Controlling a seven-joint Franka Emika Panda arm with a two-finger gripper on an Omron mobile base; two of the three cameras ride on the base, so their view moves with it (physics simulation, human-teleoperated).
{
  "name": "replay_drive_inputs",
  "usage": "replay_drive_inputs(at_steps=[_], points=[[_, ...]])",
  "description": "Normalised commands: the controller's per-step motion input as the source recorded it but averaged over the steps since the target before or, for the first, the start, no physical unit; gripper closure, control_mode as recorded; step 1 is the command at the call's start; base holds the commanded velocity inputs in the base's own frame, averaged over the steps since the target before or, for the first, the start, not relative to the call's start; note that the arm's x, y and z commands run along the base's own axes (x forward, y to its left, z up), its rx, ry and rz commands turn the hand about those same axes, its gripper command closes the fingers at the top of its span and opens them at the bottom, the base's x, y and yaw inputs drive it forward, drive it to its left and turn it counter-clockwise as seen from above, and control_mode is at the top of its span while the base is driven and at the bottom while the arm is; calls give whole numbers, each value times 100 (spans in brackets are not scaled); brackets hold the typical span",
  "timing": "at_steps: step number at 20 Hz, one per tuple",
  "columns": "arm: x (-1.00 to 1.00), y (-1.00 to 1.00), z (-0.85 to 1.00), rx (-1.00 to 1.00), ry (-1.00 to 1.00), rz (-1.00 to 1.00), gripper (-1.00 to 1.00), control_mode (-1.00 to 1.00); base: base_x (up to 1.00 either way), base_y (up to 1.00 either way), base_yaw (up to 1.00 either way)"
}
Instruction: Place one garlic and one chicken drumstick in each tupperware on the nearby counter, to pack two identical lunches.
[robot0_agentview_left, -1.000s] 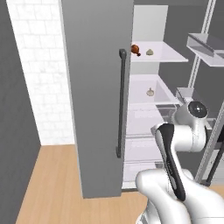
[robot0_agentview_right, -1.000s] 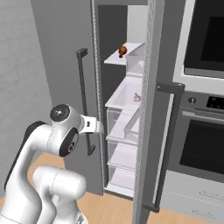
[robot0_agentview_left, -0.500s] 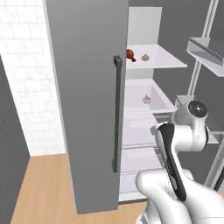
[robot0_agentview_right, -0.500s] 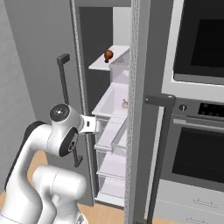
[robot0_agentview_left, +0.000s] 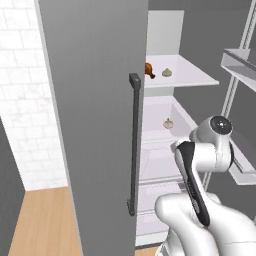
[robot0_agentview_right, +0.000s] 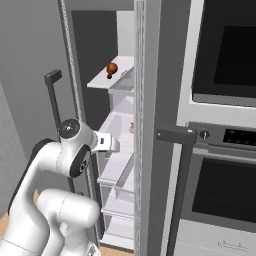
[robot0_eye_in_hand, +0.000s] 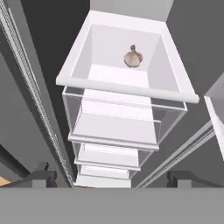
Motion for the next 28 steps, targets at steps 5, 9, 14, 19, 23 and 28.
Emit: replay_drive_inputs(at_steps=[5, 9, 14, 19, 23, 28], points=[[85, -13, -12, -1, 0, -9, -100, -100, 0, 0, 0], [99, -26, -3, 0, 0, -5, -100, -100, 0, 0, 0], [74, -23, -1, 0, 0, -7, -100, -100, 0, 0, 0], [36, -4, 0, 5, 0, -5, -100, -100, 0, 0, 0], [19, -24, 0, 16, 0, 0, -100, -100, 0, 0, 0], [36, -14, 0, 16, 1, 0, -100, -100, 0, 0, 0]])
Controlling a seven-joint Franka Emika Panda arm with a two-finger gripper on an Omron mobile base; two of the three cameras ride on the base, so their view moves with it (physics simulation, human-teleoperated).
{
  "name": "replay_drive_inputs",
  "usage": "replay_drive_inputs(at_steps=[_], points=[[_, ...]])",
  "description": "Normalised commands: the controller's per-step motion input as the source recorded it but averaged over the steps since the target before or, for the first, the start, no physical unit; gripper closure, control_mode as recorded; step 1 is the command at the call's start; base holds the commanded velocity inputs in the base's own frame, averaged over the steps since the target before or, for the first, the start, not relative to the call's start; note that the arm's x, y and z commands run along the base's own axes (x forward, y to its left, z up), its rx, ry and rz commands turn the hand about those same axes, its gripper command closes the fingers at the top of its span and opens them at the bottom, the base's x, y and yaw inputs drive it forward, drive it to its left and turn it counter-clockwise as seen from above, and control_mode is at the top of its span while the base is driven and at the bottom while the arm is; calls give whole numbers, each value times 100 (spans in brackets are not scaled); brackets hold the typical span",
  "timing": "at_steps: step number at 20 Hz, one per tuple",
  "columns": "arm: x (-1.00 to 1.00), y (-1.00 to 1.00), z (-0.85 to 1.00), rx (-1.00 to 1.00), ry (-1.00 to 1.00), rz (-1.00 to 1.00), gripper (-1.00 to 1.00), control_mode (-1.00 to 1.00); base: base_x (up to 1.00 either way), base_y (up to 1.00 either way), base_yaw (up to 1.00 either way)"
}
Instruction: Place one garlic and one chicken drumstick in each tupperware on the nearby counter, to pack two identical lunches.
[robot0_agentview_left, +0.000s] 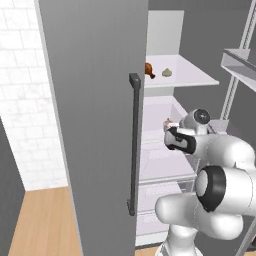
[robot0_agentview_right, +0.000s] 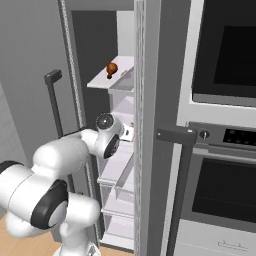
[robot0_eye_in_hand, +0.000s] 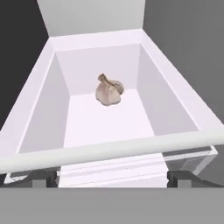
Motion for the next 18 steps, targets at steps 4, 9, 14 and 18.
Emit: replay_drive_inputs(at_steps=[4, 9, 14, 18], points=[[67, 0, 0, 2, 9, 0, -100, -100, 0, 0, 0], [48, 0, -4, 0, 2, 0, -100, -100, 0, 0, 0], [38, 0, -18, 0, 7, 0, -100, -100, 0, 0, 0], [39, -1, -29, 0, 6, 0, -100, -100, 0, 0, 0]])
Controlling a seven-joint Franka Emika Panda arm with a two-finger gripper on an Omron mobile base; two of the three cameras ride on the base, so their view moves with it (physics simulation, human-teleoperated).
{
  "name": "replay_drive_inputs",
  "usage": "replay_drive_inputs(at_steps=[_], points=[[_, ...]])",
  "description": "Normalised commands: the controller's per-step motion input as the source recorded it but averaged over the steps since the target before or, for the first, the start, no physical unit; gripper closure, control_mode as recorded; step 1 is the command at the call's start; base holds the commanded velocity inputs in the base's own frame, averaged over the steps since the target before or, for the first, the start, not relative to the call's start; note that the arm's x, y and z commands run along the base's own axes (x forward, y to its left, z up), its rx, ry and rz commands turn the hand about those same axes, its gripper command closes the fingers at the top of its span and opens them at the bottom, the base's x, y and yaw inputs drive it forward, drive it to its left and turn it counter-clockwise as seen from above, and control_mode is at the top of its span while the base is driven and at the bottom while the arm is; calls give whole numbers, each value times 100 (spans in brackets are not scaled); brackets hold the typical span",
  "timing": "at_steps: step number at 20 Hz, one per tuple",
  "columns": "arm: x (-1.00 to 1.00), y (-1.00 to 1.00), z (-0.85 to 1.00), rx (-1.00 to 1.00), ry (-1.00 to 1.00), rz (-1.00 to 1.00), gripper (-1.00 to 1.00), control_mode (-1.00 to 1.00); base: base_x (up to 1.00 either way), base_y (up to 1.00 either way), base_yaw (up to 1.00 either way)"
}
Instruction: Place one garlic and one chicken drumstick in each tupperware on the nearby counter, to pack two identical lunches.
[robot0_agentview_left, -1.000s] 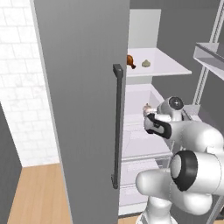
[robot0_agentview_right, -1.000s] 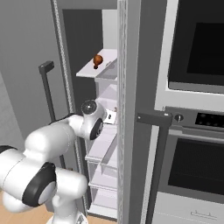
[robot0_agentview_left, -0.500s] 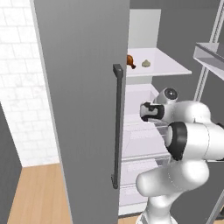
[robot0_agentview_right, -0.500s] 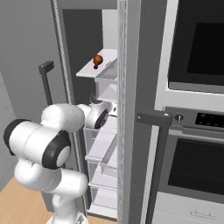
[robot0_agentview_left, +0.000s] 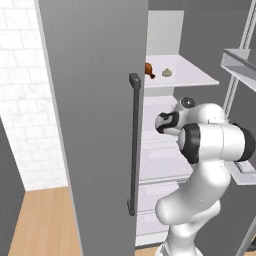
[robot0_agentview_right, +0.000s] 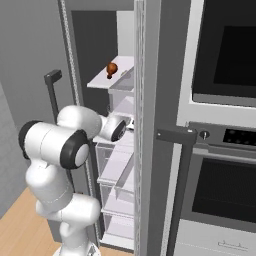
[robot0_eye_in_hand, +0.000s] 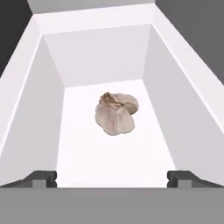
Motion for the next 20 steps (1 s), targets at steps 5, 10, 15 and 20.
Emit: replay_drive_inputs(at_steps=[5, 10, 15, 20], points=[[45, -16, -26, 0, 3, 0, -100, -100, 0, 0, 0], [41, -18, -31, 0, 1, 0, -100, -100, 0, 0, 0], [46, -1, -38, 0, 0, 0, -100, -100, 0, 0, 0], [40, -2, -34, 0, 2, 0, -100, -100, 0, 0, 0]])
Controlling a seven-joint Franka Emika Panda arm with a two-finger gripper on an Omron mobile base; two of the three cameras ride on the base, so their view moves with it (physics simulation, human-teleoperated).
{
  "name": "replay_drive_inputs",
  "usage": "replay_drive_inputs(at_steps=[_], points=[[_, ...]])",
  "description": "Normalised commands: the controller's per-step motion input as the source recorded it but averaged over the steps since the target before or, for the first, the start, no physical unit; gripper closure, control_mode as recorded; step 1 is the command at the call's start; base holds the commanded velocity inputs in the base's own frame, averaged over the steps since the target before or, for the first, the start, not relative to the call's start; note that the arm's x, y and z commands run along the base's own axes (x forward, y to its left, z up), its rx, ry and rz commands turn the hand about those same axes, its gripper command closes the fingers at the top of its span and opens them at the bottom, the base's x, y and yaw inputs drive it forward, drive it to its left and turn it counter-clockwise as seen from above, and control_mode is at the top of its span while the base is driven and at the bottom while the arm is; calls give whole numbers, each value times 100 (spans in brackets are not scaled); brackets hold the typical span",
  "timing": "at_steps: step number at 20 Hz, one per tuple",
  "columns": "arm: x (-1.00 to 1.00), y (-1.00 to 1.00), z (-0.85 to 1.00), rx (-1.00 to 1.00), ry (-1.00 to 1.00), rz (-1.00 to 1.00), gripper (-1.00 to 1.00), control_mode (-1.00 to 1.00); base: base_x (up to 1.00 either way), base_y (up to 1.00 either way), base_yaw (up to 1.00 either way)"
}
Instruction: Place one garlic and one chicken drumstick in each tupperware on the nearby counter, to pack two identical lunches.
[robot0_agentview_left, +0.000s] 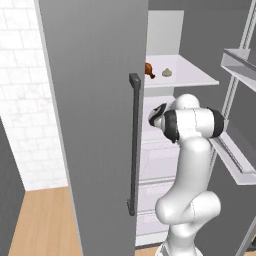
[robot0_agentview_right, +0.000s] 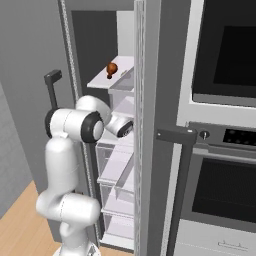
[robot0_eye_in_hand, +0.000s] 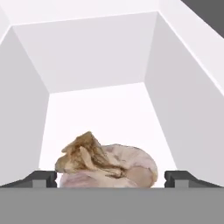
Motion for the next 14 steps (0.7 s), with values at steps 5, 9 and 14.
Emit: replay_drive_inputs(at_steps=[5, 9, 14], points=[[15, 0, -41, 0, 2, 1, 100, -100, 0, 0, 0], [-3, 7, -46, -1, 0, 6, 100, -100, 0, 0, 0], [-90, 19, -4, -3, -1, 11, 100, -100, 0, 0, 0]])
